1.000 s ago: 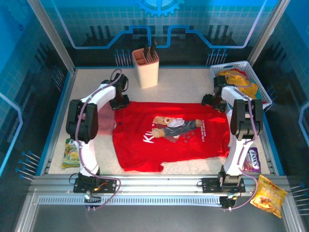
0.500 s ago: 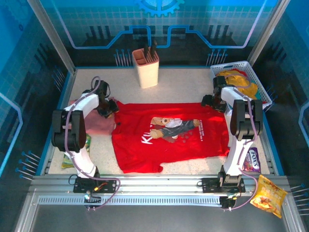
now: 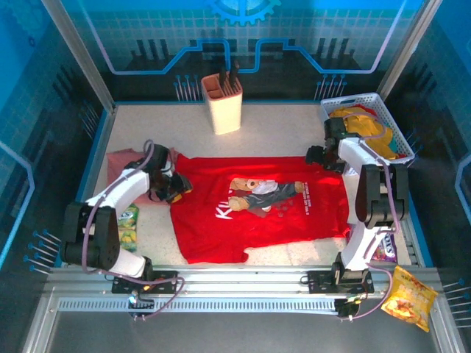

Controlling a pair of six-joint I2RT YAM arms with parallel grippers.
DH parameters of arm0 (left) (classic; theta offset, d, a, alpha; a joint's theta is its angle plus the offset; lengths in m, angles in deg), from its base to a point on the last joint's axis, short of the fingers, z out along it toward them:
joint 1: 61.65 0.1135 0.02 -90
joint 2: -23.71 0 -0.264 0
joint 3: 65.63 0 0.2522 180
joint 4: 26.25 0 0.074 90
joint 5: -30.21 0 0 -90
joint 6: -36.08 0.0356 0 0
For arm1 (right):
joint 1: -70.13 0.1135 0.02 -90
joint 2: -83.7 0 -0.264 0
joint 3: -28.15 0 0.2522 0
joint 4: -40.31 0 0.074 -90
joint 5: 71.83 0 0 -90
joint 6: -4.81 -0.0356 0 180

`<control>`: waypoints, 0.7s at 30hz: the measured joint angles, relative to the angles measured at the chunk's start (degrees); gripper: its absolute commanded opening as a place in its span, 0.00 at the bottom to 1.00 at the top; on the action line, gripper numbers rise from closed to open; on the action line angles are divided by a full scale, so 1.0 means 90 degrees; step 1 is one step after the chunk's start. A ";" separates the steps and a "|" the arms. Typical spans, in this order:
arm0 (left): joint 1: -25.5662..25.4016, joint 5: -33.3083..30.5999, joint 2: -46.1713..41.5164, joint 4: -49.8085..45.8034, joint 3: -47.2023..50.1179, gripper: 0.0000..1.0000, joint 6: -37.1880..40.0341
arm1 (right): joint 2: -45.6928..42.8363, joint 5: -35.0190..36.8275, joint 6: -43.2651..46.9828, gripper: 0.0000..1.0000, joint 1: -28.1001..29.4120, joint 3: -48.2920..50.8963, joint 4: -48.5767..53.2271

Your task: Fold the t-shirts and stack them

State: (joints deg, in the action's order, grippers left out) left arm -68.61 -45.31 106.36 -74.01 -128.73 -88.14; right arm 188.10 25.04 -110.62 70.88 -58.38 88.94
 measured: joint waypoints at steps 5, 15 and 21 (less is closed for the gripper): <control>-0.0532 -0.0015 -0.0306 0.0007 0.0622 0.44 -0.0352 | -0.0041 -0.0024 -0.0027 0.88 0.0049 0.0304 -0.0066; -0.0736 -0.0304 0.0053 0.0306 0.0894 0.41 -0.0668 | -0.0041 -0.0024 -0.0070 0.88 0.0068 0.0457 -0.0134; -0.0736 -0.0500 0.0245 0.0342 0.0816 0.39 -0.0665 | -0.0041 -0.0024 -0.0070 0.87 0.0090 0.0457 -0.0165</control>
State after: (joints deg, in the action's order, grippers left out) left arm -75.24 -49.81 108.56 -70.93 -121.39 -94.12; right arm 187.72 24.83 -111.26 71.69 -54.27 87.46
